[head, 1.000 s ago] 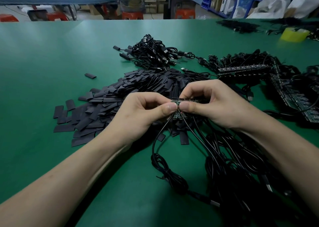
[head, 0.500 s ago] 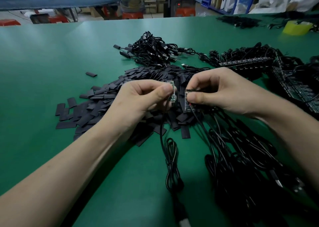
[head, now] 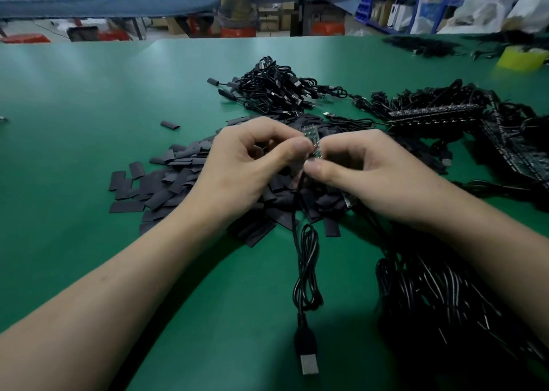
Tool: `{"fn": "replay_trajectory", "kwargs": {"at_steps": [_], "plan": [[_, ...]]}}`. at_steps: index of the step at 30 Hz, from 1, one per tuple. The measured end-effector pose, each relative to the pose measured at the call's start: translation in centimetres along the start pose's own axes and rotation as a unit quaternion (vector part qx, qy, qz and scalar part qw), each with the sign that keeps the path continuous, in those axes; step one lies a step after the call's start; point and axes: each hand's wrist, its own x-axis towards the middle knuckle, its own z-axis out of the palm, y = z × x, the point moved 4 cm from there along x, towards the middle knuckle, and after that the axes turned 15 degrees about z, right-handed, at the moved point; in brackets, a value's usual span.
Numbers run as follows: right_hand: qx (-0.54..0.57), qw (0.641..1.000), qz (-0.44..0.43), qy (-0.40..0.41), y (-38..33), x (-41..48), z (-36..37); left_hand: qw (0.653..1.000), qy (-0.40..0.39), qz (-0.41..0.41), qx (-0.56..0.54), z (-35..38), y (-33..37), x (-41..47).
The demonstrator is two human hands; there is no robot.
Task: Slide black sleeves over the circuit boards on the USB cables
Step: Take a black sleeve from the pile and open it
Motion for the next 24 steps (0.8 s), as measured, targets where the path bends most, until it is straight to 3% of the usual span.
{"fn": "replay_trajectory", "kwargs": {"at_steps": [2,4,7,11,13,16,18,20,24], "plan": [[0.086,0.996,0.013,-0.032,-0.1,-0.1,-0.5,0.987,-0.096,0.055,0.119,-0.8,-0.1,0.3],[0.223,0.973,0.027,-0.06,-0.2,-0.3,-1.3,0.949,-0.187,0.087,0.237,-1.6,-0.8,0.3],[0.387,0.921,0.008,-0.048,-0.7,-0.7,-3.0,0.92,-0.269,0.078,0.275,-2.2,-1.6,0.1],[0.456,0.887,-0.032,-0.069,-0.9,-0.9,-6.2,0.901,-0.305,0.106,0.289,-2.4,-1.5,0.1],[0.406,0.912,-0.046,-0.044,-1.1,-0.9,-8.2,0.895,-0.306,0.125,0.301,-2.3,-1.4,0.2],[0.202,0.973,-0.037,0.106,-0.5,-0.9,-9.7,0.885,-0.291,0.151,0.331,-2.1,-1.2,0.2],[0.013,0.986,-0.034,0.165,-0.3,-0.9,-8.2,0.882,-0.273,0.167,0.346,-1.8,-1.0,0.1],[-0.144,0.978,-0.028,0.149,-0.2,-0.7,-5.2,0.903,-0.226,0.156,0.33,-1.6,-0.7,0.1],[-0.147,0.98,0.004,0.135,0.2,-0.1,-1.8,0.968,-0.135,0.072,0.197,-0.9,-0.6,-0.3]]}}
